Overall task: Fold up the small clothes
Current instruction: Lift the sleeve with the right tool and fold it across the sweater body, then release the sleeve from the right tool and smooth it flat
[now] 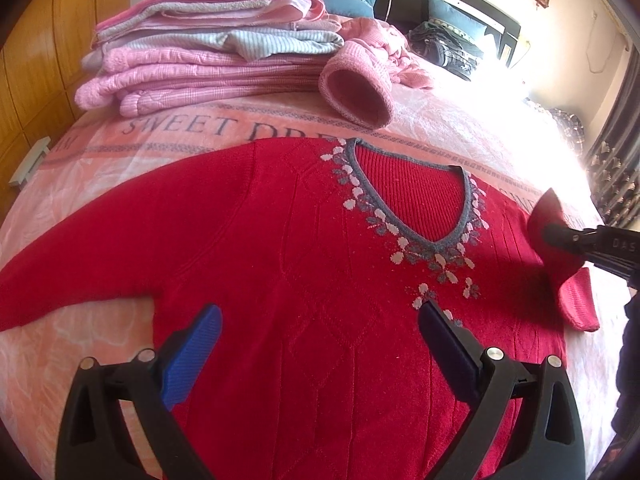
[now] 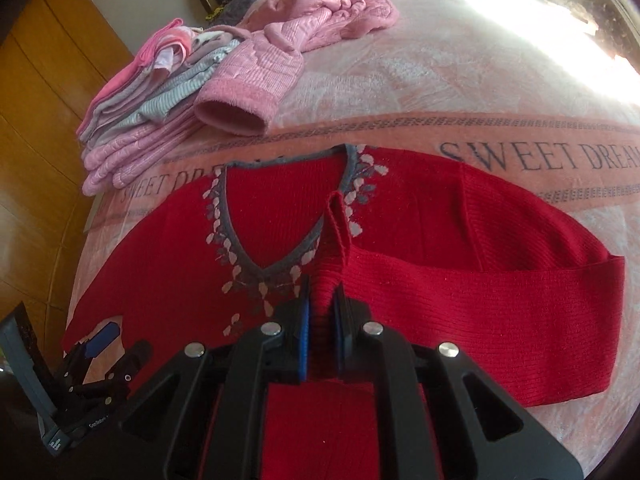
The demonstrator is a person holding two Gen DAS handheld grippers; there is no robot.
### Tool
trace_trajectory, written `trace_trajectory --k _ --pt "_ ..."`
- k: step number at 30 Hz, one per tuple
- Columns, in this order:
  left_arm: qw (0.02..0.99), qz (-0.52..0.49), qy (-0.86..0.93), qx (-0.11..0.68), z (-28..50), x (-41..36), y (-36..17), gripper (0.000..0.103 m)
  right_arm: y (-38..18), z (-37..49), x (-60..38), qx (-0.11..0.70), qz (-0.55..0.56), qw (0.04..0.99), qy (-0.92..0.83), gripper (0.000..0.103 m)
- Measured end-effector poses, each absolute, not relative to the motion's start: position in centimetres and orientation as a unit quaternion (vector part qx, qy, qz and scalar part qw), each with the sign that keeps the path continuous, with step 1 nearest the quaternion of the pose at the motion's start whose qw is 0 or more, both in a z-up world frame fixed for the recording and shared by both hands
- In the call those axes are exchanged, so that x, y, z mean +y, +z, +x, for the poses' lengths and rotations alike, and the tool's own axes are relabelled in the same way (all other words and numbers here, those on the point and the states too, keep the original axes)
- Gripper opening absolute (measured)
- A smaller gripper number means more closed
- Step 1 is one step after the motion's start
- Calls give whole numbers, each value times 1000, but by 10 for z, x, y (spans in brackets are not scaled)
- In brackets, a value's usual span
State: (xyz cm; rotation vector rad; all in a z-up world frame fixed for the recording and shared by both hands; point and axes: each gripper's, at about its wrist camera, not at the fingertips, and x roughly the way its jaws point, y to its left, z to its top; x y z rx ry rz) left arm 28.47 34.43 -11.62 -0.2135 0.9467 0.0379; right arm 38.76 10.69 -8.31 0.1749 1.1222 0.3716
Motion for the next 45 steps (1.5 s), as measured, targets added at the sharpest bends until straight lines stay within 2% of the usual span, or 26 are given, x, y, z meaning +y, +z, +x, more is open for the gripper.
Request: trace_trajectory --k 6,10,15,24,27,29,31,33,34,35,38,45 --pt "882 -101 2 460 290 328 -118 99 -106 388 108 562 136 784 229 24" --pt "879 -112 -24 463 296 308 -117 99 -84 389 77 537 190 787 237 25" --pt "875 -114 -54 468 309 265 -119 99 -67 381 36 516 135 824 193 25" --pt "870 -73 -73 483 334 189 -136 95 -70 367 -47 505 149 836 156 25" --pt "866 -64 -70 491 339 176 -143 84 -71 363 -70 503 152 839 143 25" --pt "864 -63 -63 496 340 170 -149 67 -74 362 -86 503 158 839 133 25" --pt "869 -48 -35 492 341 166 -150 59 -77 362 -100 504 165 839 122 25" --pt "873 -44 -25 485 341 166 -150 42 -82 361 -111 506 175 837 113 25" --pt "874 -47 -27 482 341 167 -149 21 -83 360 -115 507 181 836 110 25" --pt "875 -56 -34 480 341 169 -148 9 -85 360 -119 507 184 835 106 25" --pt "880 -91 -49 463 339 178 -141 4 -87 361 -124 509 182 836 96 25" --pt "898 -131 -76 413 332 199 -107 3 -92 363 -126 508 190 836 80 25"
